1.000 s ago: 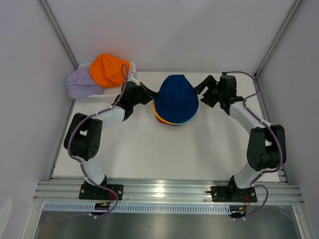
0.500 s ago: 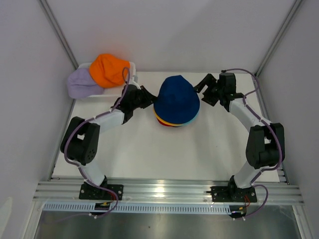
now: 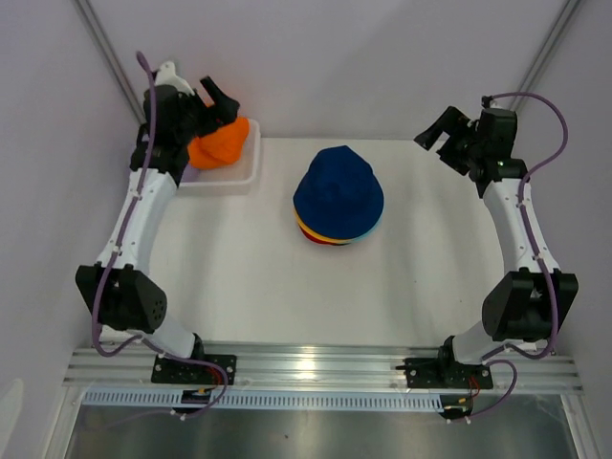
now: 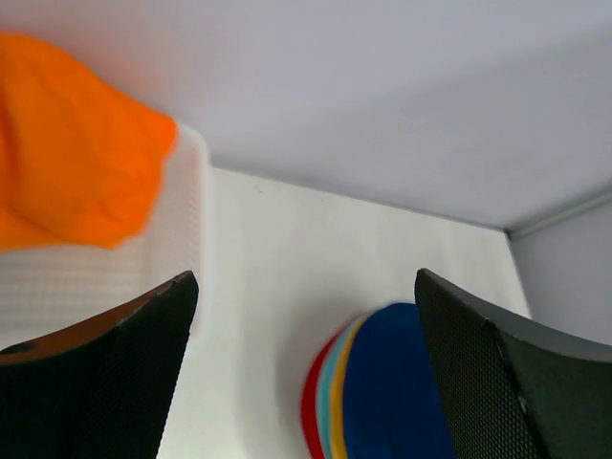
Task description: Stack the hats
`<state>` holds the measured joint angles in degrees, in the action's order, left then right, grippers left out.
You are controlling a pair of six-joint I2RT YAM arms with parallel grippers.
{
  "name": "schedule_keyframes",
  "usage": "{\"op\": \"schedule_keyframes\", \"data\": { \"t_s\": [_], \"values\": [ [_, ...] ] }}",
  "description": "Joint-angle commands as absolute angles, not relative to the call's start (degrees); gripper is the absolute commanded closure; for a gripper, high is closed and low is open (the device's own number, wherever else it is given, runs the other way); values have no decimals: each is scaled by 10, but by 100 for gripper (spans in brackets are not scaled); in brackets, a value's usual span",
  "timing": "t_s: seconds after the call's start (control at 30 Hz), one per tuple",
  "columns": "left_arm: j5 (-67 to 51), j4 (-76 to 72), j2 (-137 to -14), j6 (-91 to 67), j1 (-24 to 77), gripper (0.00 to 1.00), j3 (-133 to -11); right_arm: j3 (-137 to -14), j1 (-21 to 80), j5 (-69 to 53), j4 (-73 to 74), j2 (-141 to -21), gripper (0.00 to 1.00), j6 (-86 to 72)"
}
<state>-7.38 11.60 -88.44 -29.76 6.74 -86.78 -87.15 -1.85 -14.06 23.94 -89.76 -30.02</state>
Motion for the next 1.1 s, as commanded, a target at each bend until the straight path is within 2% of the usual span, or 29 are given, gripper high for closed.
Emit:
{"op": "schedule_keyframes", "data": {
  "t_s": [0.0,0.07,0.27,0.33,0.4,0.53,0.93,1.07],
  "values": [
    [-45,239,-952,-205,41,3,-1016,-879,-13,-164,242,-868,1,-264],
    [-39,283,-995,-179,34,2,-1054,-872,-13,-171,229,-866,1,-263],
    [-1,402,-1211,-122,33,1,-1322,-865,-13,-140,207,-875,1,-244],
    [51,424,-1279,-121,33,1,-1403,-867,-14,-131,196,-889,1,-239],
    [72,420,-1297,-126,33,0,-1410,-875,-14,-127,193,-903,0,-241],
    [117,348,-1292,-145,25,1,-1335,-925,-14,-144,221,-949,0,-223],
    [109,335,-1325,-226,-18,3,-1287,-954,-15,-162,195,-1020,1,-256],
    [99,316,-1340,-267,-31,8,-1282,-959,-15,-161,193,-1029,0,-266]
  ]
}}
